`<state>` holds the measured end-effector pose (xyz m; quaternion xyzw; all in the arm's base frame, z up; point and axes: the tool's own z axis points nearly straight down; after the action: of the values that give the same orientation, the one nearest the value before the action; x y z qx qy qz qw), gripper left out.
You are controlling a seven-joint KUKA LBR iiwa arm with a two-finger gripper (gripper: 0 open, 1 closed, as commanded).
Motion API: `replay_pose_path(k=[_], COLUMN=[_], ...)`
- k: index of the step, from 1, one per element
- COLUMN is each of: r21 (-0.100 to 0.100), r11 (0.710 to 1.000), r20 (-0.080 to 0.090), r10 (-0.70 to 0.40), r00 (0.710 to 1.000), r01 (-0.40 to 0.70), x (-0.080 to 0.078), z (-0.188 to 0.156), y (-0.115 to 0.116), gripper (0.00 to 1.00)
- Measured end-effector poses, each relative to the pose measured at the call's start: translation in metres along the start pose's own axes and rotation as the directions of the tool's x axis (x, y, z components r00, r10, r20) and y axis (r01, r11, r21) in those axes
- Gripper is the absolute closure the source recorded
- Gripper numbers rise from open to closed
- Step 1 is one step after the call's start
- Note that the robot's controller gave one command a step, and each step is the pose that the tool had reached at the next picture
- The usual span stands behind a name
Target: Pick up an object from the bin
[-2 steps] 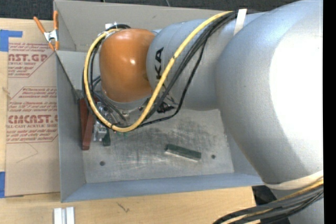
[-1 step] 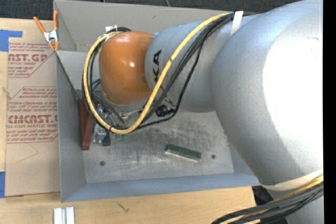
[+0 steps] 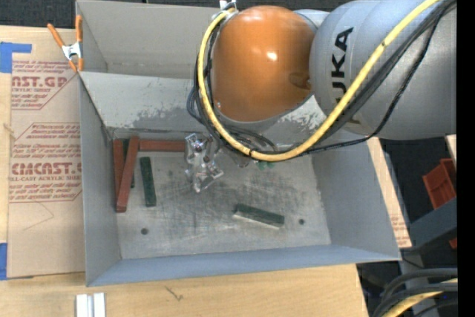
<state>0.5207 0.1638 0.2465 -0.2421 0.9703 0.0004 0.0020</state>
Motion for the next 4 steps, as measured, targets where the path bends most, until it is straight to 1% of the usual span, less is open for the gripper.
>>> replay_pose_path(k=[1,2,3,4], r21=[-0.001,-0.001,-0.001,-0.001], r11=[1.0,0.999,0.999,0.999], r20=[-0.001,-0.003,-0.002,0.005], r10=[-0.002,0.043,0.043,-0.04], r00=[1.0,0.999,0.999,0.999], r01=[0.002,-0.043,-0.043,0.04], x=[0.0,-0.01,-0.011,-0.005], z=[0.001,0.08,0.079,0.094], y=[0.001,-0.002,-0.002,-0.018], gripper=[1.0,0.0,0.0,0.0])
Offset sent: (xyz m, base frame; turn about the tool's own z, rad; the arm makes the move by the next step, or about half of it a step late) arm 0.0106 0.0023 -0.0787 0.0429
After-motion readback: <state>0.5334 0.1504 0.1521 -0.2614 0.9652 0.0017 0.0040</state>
